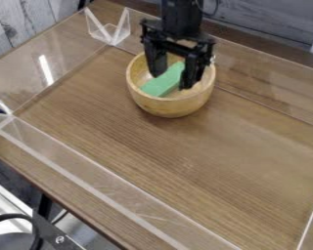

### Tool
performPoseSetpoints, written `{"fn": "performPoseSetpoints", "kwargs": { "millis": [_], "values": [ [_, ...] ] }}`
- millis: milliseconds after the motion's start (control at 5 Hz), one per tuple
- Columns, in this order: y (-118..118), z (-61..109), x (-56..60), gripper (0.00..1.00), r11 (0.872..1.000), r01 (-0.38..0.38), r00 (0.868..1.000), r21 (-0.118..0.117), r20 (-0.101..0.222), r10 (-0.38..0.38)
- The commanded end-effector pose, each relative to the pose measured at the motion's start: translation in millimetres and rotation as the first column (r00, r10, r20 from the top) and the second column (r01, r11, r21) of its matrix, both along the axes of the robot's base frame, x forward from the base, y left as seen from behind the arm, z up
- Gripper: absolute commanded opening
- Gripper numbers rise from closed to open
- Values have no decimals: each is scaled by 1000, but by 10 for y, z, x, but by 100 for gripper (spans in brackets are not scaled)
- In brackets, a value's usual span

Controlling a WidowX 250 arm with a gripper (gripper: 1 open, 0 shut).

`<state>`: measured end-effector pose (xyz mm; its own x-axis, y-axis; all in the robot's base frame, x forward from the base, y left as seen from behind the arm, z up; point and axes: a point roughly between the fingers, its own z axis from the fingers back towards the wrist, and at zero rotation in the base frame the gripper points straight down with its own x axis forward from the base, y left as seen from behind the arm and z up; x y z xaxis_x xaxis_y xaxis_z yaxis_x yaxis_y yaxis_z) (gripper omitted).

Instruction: Remove the green block from inside the brown bowl and put it on the table

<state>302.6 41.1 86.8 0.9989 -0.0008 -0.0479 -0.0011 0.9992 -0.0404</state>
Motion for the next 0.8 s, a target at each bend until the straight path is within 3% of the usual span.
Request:
{"fn": "performPoseSetpoints", "kwargs": {
  "millis": [0,600],
  "values": [
    [79,53,81,100,1000,-15,999,18,41,14],
    [197,-195,150,100,999,-38,999,32,14,37]
  ]
}}
